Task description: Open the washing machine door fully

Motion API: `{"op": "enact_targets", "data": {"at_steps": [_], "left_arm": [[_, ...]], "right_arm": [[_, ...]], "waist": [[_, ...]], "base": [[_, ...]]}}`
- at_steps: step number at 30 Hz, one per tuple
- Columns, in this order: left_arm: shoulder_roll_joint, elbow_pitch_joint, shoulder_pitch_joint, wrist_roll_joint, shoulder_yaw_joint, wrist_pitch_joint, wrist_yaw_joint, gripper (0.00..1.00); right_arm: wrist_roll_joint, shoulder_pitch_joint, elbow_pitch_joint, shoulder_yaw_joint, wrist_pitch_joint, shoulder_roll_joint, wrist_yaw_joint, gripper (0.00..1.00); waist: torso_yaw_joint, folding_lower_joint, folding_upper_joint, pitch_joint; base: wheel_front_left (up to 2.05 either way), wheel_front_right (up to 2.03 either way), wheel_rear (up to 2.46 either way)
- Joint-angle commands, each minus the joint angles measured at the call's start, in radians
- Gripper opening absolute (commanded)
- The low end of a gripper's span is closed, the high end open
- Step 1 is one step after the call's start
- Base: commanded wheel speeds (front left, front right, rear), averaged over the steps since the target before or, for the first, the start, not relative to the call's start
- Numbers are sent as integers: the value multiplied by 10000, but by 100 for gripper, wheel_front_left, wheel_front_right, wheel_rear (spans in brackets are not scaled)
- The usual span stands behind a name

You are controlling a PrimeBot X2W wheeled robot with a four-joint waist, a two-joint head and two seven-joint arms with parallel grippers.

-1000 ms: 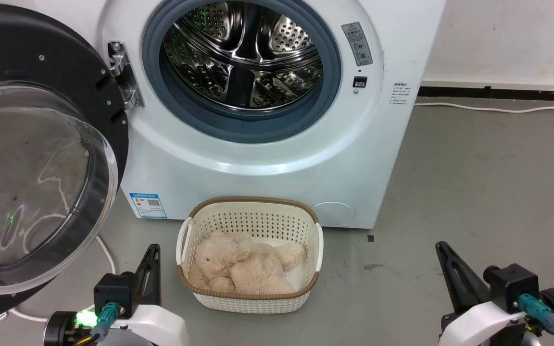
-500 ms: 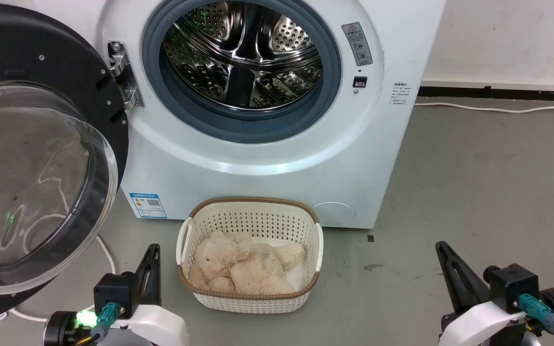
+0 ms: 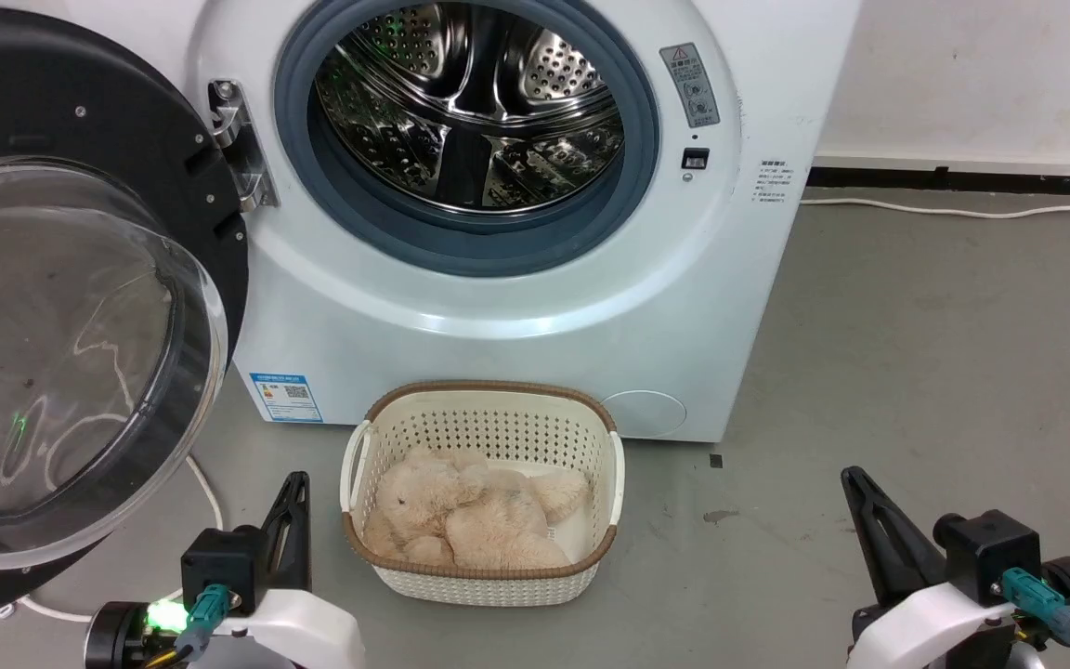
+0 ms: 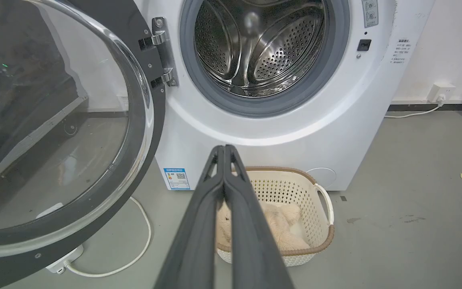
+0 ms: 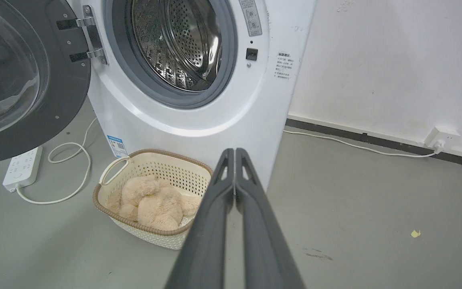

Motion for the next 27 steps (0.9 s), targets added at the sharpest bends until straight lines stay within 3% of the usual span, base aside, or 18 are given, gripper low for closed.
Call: {"op": "enact_targets", "data": {"at_steps": [1,27], "left_arm": [[-7,-37,-152,30,22,5,-55,0],[-7,-37,-152,30,22,5,-55,0]], "right_arm": [[-78,-116,-47,-3,7,11,6,0],[-78,-116,-47,-3,7,11,6,0]], "waist": [[0,0,-1,0],[0,0,-1,0]], "base": [[0,0,0],[0,0,0]]}}
